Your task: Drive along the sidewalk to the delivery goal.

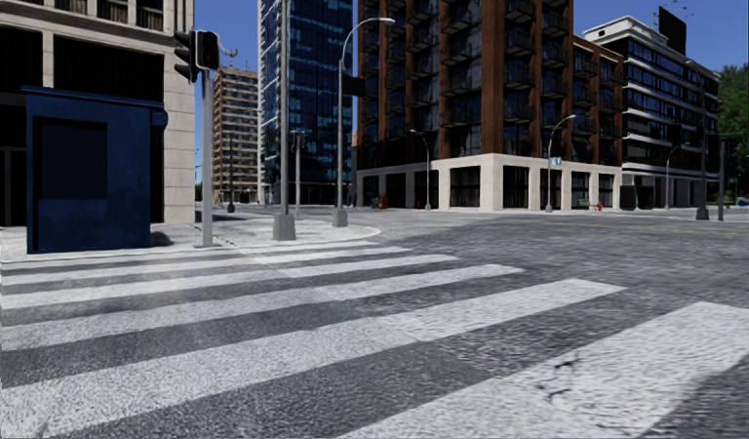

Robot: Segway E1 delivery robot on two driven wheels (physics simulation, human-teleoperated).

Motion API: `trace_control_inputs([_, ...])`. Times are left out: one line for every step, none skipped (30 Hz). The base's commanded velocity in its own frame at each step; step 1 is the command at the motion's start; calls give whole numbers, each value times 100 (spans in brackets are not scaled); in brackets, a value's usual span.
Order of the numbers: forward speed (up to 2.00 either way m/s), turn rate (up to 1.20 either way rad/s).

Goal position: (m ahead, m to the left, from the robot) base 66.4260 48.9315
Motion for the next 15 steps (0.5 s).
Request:
trace_control_inputs([136,0])
trace_control_inputs([136,0])
trace_control_inputs([136,0])
trace_control_inputs([135,0])
trace_control_inputs([135,0])
trace_control_inputs([134,0])
trace_control_inputs([133,0])
trace_control_inputs([132,0])
trace_control_inputs([132,0])
trace_control_inputs([132,0])
trace_control_inputs([132,0])
trace_control_inputs([132,0])
trace_control_inputs([132,0])
trace_control_inputs([150,0])
trace_control_inputs([200,0])
